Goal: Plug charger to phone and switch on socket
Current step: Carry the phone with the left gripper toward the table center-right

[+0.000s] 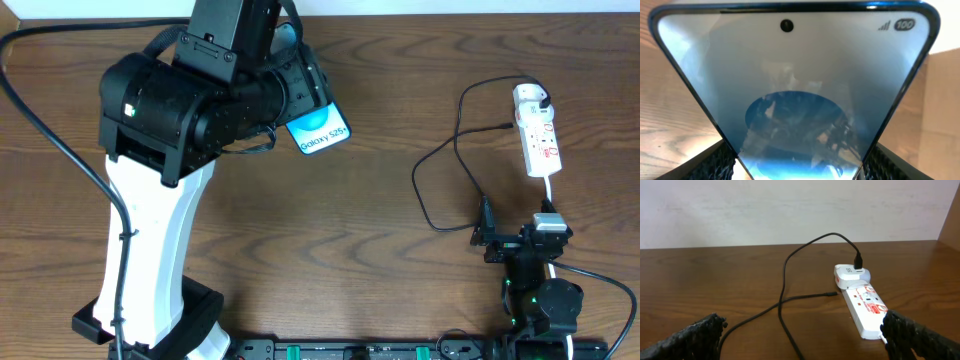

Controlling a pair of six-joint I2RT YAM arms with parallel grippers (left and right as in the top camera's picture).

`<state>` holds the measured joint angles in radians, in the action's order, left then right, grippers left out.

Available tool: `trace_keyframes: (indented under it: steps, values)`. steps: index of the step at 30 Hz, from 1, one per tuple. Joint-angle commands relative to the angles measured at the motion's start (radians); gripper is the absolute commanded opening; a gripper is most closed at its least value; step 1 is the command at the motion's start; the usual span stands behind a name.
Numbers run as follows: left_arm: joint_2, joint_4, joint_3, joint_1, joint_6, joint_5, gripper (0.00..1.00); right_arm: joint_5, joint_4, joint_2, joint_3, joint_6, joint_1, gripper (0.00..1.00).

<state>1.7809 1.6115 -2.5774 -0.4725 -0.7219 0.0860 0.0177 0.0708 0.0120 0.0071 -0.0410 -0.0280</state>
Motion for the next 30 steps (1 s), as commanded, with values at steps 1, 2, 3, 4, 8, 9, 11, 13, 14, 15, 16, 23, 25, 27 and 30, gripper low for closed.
trace_keyframes:
  steps: [1,2,3,4,8,9,11,13,14,15,16,23,25,27,30]
  values:
    - [-0.015,0.077,0.004,0.003,-0.051,-0.100,0.57,-0.008,0.004,-0.005,-0.002,-0.006,0.008,0.99]
    - [-0.006,0.077,0.008,0.003,-0.051,-0.099,0.57,-0.008,0.004,-0.005,-0.002,-0.006,0.008,0.99]
    - [0.003,0.077,0.011,0.003,-0.051,-0.099,0.57,-0.008,0.004,-0.005,-0.002,-0.006,0.008,0.99]
    - [0.013,0.077,0.016,0.003,-0.051,-0.099,0.57,-0.008,0.004,-0.005,-0.002,-0.006,0.008,0.99]
    - [0.047,0.058,0.064,0.003,-0.062,-0.098,0.57,-0.008,0.004,-0.005,-0.002,-0.006,0.008,0.99]
    - [0.057,0.047,0.079,0.003,-0.062,-0.098,0.57,-0.008,0.004,-0.005,-0.002,-0.006,0.008,0.99]
    - [0.076,0.023,0.109,0.003,-0.066,-0.098,0.57,-0.008,0.004,-0.005,-0.002,-0.006,0.008,0.99]
    - [0.094,0.005,0.135,0.003,-0.082,-0.097,0.57,-0.008,0.004,-0.005,-0.002,-0.006,0.008,0.99]
    - [0.105,-0.002,0.146,0.003,-0.089,-0.098,0.57,-0.008,0.004,-0.005,-0.002,-0.006,0.008,0.99]
    - [0.113,-0.007,0.154,0.003,-0.089,-0.098,0.57,-0.008,0.004,-0.005,-0.002,-0.006,0.008,0.99]
    - [0.124,-0.011,0.159,0.003,-0.089,-0.098,0.57,-0.008,0.004,-0.005,-0.002,-0.006,0.008,0.99]
    - [0.174,-0.024,0.173,0.003,-0.096,-0.097,0.57,-0.008,0.004,-0.005,-0.002,-0.006,0.008,0.99]
    - [0.182,-0.029,0.174,0.003,-0.098,-0.097,0.57,-0.008,0.004,-0.005,-0.002,-0.006,0.008,0.99]
    - [0.190,-0.028,0.177,0.003,-0.112,-0.096,0.57,-0.008,0.004,-0.005,-0.002,-0.006,0.008,0.99]
    - [0.194,-0.031,0.200,0.003,-0.130,-0.092,0.57,-0.008,0.004,-0.005,-0.002,-0.006,0.008,0.99]
